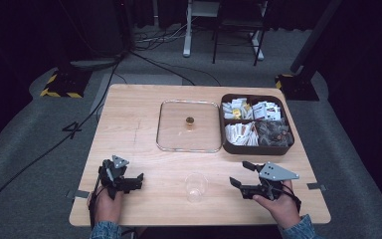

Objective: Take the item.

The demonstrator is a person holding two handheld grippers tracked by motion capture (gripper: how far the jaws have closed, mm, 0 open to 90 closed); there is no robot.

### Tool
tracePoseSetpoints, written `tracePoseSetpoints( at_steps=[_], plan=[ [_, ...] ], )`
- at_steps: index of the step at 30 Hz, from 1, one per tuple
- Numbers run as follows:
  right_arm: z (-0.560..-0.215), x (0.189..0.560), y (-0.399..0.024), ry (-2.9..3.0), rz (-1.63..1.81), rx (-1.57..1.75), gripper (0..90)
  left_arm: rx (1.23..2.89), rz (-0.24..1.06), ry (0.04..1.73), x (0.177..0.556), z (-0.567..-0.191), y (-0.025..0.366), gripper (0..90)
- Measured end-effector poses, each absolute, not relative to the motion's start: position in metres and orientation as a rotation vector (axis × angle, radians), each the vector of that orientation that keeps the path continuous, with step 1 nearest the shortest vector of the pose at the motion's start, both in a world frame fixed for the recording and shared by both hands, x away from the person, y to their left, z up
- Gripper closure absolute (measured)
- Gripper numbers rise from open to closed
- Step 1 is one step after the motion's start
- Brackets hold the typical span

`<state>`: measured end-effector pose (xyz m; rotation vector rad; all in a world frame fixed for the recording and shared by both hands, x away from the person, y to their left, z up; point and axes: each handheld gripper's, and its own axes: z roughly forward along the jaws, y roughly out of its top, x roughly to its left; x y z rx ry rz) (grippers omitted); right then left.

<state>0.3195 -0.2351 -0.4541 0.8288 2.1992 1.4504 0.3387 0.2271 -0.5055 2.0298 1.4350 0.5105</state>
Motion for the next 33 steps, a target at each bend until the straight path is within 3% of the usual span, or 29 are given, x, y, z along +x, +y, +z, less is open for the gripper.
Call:
tracePoseSetpoints(
  at_steps=[10, 33],
  plan=[
    [-0.432, 0.336, -0.247, 2.225, 1.402, 0.81, 19.1, 2.032, 0.516, 1.431, 0.339, -0.506, 0.227, 0.0],
    [-0.4, 0.403, -0.283, 2.157, 1.266, 0.913, 18.9, 2.029, 0.521, 1.436, 0.34, -0.506, 0.227, 0.0]
  ],
)
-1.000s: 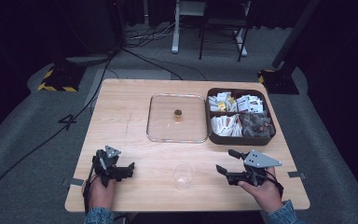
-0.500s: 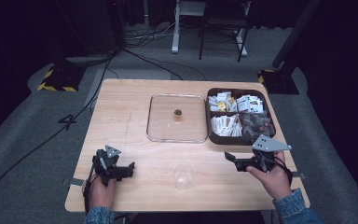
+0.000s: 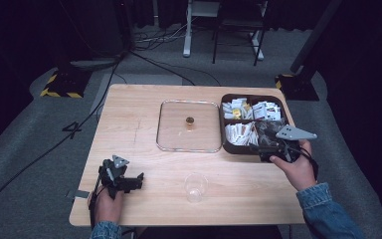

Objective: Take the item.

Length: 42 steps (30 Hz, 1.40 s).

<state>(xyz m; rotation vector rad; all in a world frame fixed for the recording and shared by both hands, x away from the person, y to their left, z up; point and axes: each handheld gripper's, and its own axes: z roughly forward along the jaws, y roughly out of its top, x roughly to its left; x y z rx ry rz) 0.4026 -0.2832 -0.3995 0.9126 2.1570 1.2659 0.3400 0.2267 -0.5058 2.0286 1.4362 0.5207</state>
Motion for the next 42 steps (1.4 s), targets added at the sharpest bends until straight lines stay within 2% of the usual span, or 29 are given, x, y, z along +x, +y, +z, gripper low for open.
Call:
tracePoseSetpoints(
  at_steps=[21, 31, 36, 42],
  plan=[
    [-0.405, 0.457, -0.334, 2.111, 1.138, 1.111, 21.0, 2.032, 0.523, 1.434, 0.34, -0.506, 0.227, 0.0],
    [-0.424, 0.474, -0.354, 2.108, 1.009, 1.23, 21.1, 2.033, 0.523, 1.436, 0.34, -0.506, 0.227, 0.0],
    [-0.434, 0.476, -0.355, 2.161, 0.977, 1.261, 33.5, 2.033, 0.523, 1.436, 0.34, -0.506, 0.227, 0.0],
    [-0.436, 0.477, -0.353, 2.208, 0.943, 1.271, 41.7, 2.032, 0.523, 1.437, 0.34, -0.506, 0.227, 0.0]
  ],
)
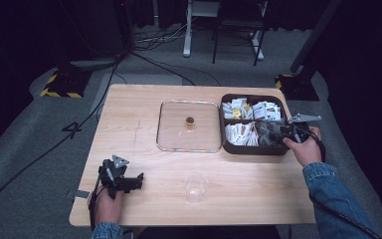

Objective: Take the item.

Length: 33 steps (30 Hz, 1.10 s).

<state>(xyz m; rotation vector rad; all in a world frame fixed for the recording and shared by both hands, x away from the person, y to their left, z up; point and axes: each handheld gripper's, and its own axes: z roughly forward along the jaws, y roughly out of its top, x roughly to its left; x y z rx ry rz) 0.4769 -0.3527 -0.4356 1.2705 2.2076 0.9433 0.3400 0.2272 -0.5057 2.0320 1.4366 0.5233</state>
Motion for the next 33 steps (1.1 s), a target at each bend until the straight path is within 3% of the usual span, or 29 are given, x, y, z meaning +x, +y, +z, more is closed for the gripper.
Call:
tracePoseSetpoints(
  at_steps=[13, 33],
  plan=[
    [-0.441, 0.478, -0.351, 2.258, 0.871, 1.263, 72.3, 2.033, 0.523, 1.437, 0.34, -0.506, 0.227, 0.0],
    [-0.405, 0.46, -0.364, 2.133, 1.149, 1.278, 76.0, 2.028, 0.521, 1.438, 0.34, -0.506, 0.227, 0.0]
  ],
)
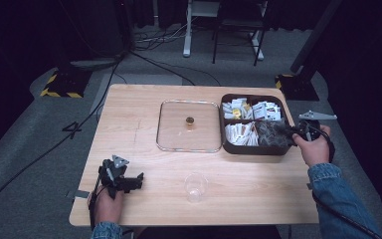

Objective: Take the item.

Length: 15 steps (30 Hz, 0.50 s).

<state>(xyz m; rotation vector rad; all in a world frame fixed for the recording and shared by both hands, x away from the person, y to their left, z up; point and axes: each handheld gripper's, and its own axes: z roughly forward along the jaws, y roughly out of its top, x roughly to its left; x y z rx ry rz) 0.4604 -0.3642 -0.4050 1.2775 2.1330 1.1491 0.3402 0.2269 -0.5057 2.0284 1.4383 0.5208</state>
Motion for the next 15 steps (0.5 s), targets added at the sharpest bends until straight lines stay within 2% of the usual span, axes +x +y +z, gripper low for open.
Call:
tracePoseSetpoints(
  at_steps=[15],
  plan=[
    [-0.372, 0.432, -0.348, 2.141, 1.316, 1.184, 76.0, 2.023, 0.522, 1.445, 0.341, -0.506, 0.227, 0.0]
  ],
)
